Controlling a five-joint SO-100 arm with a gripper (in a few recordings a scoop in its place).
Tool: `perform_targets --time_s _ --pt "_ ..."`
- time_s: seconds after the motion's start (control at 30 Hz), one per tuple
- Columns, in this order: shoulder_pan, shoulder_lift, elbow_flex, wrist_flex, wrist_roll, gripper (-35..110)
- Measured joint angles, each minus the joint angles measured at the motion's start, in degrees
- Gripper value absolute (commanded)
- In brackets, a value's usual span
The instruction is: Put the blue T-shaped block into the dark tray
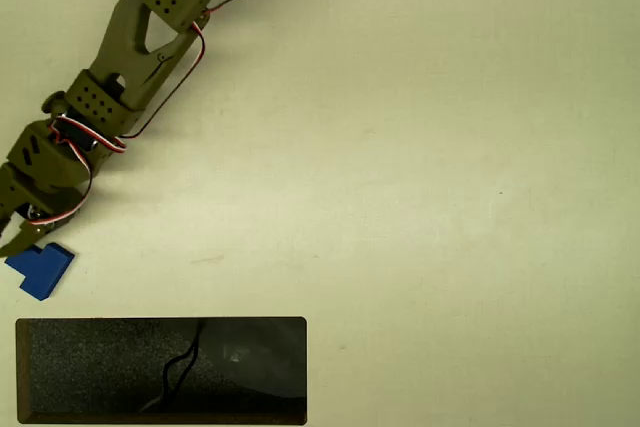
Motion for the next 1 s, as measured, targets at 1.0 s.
perform_targets --time_s 1.0 --pt "6.9 17.6 2.6 32.1 15.4 0"
